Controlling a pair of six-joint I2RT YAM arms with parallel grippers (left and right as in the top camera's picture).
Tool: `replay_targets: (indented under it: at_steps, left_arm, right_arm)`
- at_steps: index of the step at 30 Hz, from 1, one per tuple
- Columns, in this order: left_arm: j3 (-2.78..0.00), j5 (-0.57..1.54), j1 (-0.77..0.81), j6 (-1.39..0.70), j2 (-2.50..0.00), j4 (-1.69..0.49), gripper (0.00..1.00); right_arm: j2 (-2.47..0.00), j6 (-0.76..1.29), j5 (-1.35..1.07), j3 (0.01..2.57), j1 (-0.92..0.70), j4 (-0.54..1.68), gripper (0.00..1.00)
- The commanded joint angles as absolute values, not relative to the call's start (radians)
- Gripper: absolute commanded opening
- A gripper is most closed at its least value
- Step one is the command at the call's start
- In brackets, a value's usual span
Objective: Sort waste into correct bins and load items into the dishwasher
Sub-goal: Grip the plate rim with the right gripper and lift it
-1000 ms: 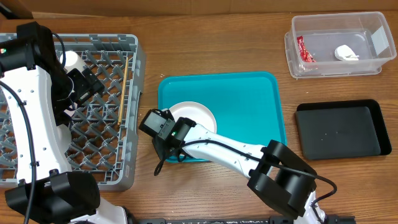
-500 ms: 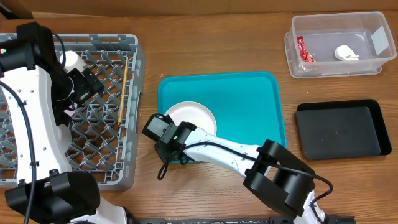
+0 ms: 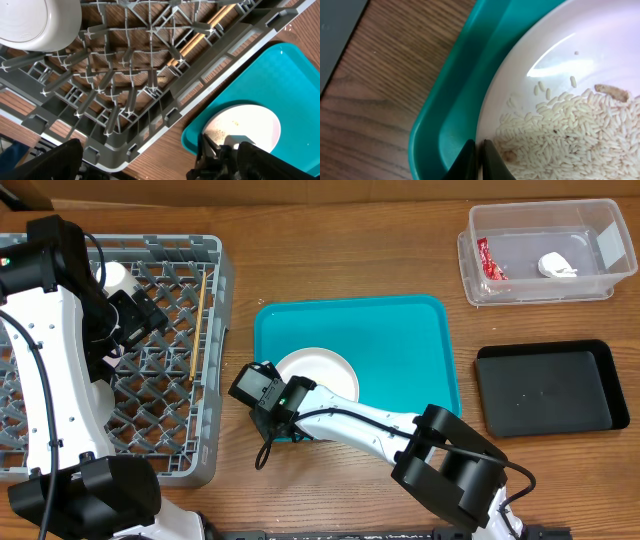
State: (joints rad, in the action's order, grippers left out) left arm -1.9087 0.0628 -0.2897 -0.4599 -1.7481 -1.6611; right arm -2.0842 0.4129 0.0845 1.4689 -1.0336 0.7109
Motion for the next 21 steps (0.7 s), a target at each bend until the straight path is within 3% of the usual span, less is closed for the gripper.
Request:
replay_targets:
  at_steps: [1, 18, 21]
  left_arm:
    - [-1.906, 0.052, -0.294, -0.441, -1.733, -1.663, 1.00]
    - [-1.906, 0.052, -0.294, -0.441, -1.733, -1.663, 1.00]
    - [-1.906, 0.052, -0.294, -0.441, -1.733, -1.663, 1.00]
  right_arm:
    - [-2.088, 0.419, 0.112, 1.464, -0.990, 0.728, 0.04]
    - [-2.088, 0.279, 0.121, 1.464, -0.629, 0.834, 0.04]
    - [-2.088, 0.279, 0.048, 1.464, -0.590, 0.836, 0.09]
